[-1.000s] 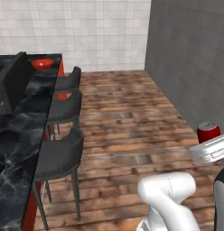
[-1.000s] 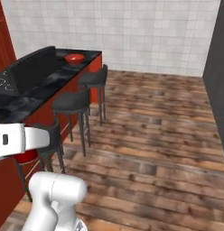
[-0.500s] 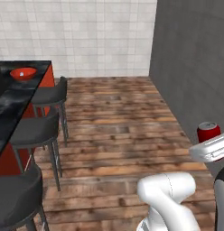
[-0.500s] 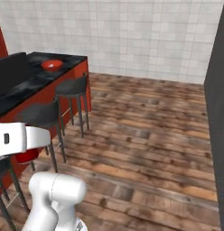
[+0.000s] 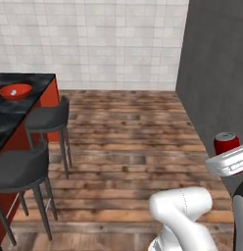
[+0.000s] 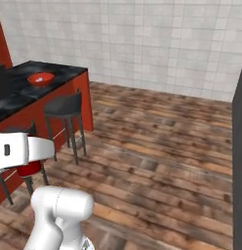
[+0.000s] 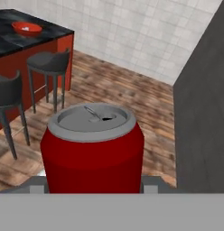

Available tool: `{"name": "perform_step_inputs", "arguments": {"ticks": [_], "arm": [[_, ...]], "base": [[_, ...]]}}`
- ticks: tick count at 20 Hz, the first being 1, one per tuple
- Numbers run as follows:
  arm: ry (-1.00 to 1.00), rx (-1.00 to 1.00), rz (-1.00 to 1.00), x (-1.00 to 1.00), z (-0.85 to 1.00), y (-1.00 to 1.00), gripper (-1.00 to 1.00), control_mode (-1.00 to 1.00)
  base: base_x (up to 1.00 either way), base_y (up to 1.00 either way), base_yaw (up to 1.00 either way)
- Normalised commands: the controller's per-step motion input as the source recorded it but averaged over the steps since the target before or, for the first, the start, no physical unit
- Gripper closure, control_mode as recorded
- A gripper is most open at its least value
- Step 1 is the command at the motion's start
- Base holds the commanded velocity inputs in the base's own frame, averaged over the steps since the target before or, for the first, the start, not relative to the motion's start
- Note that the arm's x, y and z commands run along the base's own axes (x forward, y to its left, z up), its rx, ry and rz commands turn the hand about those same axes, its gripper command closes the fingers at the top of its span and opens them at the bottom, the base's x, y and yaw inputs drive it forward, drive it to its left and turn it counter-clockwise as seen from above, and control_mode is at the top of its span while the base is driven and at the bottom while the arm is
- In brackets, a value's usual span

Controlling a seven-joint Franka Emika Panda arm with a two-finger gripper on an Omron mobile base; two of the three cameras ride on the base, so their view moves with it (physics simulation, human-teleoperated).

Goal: Open the fridge, grab two sodas, and place both sodas inside the bowl with ice on the dining counter.

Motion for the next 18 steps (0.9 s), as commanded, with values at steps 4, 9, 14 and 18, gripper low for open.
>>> {"name": "perform_step_inputs", "arguments": {"ticks": [4, 9, 14, 18], "arm": [[0.00, 0.00, 0.00, 0.00, 0.00, 0.00, 1.00, 1.00], [0.00, 0.00, 0.00, 0.00, 0.00, 0.00, 1.00, 1.00], [0.00, 0.00, 0.00, 0.00, 0.00, 0.00, 1.00, 1.00], [0.00, 0.00, 0.00, 0.00, 0.00, 0.00, 1.00, 1.00]], "base": [[1.00, -0.54, 0.24], [1.00, -0.52, 0.25], [1.00, -0.39, 0.29], [1.00, -0.32, 0.31]]}}
